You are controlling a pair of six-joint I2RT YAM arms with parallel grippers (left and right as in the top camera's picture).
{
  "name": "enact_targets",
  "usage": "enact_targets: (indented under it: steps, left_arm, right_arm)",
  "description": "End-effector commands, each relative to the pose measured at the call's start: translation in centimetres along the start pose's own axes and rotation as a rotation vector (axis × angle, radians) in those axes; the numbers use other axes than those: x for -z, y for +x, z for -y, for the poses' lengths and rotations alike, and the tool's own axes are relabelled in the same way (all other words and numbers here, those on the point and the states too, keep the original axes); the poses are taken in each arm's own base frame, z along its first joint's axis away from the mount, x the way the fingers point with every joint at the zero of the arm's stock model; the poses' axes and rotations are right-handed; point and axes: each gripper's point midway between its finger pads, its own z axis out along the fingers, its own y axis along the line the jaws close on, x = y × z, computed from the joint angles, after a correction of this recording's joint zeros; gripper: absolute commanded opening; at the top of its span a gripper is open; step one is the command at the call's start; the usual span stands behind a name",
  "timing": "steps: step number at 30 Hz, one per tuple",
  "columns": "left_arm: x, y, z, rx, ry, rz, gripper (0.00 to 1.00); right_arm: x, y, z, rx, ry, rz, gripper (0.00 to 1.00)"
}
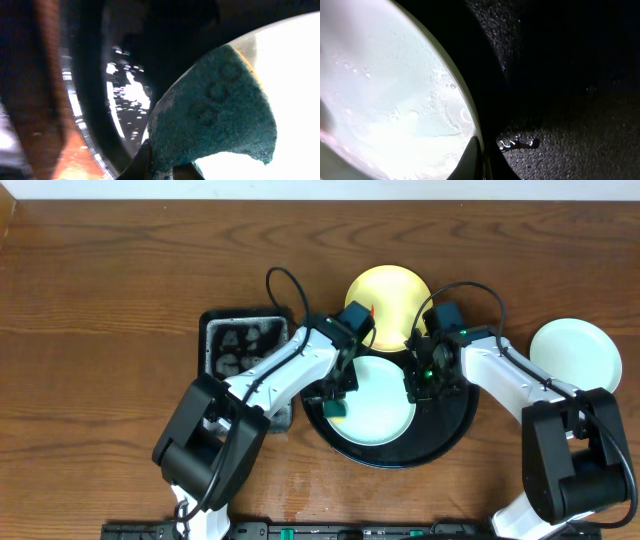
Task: Clean dirty plates on tray and stack at the side
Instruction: 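Put the sponge back into the soapy tray with the left gripper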
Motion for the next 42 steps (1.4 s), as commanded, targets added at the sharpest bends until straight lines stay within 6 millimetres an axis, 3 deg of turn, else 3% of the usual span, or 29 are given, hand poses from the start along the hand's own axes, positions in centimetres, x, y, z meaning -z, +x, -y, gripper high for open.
enact_targets:
  steps: [1,6,10,14,16,20,23,25,27,29,33,37,42]
  left_arm:
    - [3.2,-3.2,-2.2,-0.005,-0.089,0.182,0.07]
    - [6.5,-2.7,-1.7,-0.054,0.0,0.215,0.08]
    - [10.4,-3.1,-4.1,-0.054,0.036,0.276,0.08]
    - [12.5,-4.3,-8.6,0.028,0.008,0.308,0.08]
    - [12.1,-5.0,-10.9,0.072,-0.013,0.294,0.08]
    - [8.8,-5.4,-14.4,0.117,-0.051,0.231,0.08]
    - [6.0,-4.9,-14.8,0.123,0.001,0.18,0.09]
    - [4.9,-5.0,-15.2,0.133,0.022,0.175,0.24]
    - [4.7,-5.2,-15.6,0.149,0.023,0.179,0.31]
    - [5.0,-5.6,-15.9,0.162,0.029,0.191,0.32]
    - [7.1,-6.2,-15.3,0.162,0.081,0.226,0.39]
    - [11.0,-5.8,-13.5,0.143,0.22,0.281,0.5]
    - [17.0,-4.0,-13.7,0.125,0.312,0.442,0.61]
  right_arm:
    - [-0.6,0.5,1.8,-0.011,0.082,-0.024,0.01]
    - [-0.6,0.6,1.8,-0.012,0.082,-0.025,0.01]
    - [-0.6,0.6,1.8,-0.011,0.082,-0.025,0.01]
    - [-0.6,0.6,1.8,-0.011,0.082,-0.025,0.01]
    - [-0.6,0.5,1.8,-0.011,0.082,-0.024,0.01]
    - [-0.6,0.5,1.8,-0.011,0.082,-0.024,0.01]
    - [-0.6,0.6,1.8,-0.011,0.082,-0.025,0.01]
    - [-0.6,0.6,1.8,-0.011,0.082,-0.025,0.01]
    - [-0.6,0.5,1.8,-0.011,0.082,-0.023,0.01]
    - [-0.6,0.4,1.8,-0.01,0.081,-0.019,0.01]
    - [-0.6,-0.1,1.7,-0.004,0.078,0.003,0.01]
    - [-0.1,-1.1,1.3,0.005,0.065,0.044,0.01]
    - [3.3,-3.3,0.1,0.049,0.051,0.173,0.01]
